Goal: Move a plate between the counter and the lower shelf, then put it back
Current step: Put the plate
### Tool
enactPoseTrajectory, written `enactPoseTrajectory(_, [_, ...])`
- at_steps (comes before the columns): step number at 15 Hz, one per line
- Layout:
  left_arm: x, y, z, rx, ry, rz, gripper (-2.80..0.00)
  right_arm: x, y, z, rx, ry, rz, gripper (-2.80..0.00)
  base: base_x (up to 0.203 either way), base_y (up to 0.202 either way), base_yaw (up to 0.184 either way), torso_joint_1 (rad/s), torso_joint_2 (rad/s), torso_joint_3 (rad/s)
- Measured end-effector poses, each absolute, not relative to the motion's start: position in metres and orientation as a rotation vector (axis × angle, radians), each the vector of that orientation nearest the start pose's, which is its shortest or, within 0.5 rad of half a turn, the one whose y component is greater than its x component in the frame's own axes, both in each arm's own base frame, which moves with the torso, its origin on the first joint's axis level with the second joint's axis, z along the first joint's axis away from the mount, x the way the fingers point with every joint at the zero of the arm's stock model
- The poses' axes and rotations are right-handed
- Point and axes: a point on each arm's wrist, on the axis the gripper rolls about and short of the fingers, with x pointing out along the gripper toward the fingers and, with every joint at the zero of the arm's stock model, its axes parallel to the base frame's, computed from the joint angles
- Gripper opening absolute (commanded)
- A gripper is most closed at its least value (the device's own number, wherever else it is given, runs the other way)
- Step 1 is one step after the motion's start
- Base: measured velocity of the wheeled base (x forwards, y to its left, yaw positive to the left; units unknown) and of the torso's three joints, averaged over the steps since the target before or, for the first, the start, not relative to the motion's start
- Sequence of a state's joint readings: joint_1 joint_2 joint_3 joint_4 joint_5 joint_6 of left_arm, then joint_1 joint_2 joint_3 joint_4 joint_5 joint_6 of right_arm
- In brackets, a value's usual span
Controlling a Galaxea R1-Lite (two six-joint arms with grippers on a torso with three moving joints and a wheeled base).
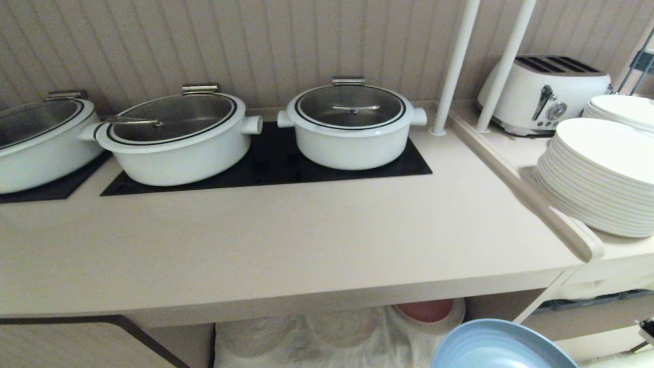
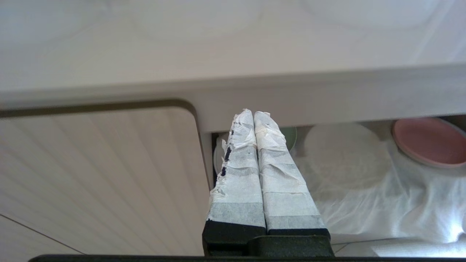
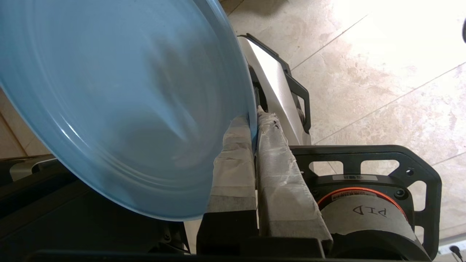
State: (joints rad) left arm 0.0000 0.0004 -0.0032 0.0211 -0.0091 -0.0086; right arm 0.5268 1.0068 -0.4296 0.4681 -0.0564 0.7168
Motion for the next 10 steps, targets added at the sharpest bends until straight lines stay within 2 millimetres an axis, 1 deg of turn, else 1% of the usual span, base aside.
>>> enactPoseTrajectory(6, [-0.023,-0.0002,0.0742,-0.009,0.019,-0.009,-2.8,0.0692,0.0389,0.1343,0.35,1.092,0.046,-2.8,0.0,0.0,0.0,0.172,-0.36,-0.184])
enactPoseTrajectory(10, [-0.023,-0.0002,0.0742,-0.009,0.019,-0.009,-2.8,0.0711,0.0411,0.1402,0.405,1.098,0.073,-2.8,0.0,0.0,0.0,0.156,-0.32,-0.164])
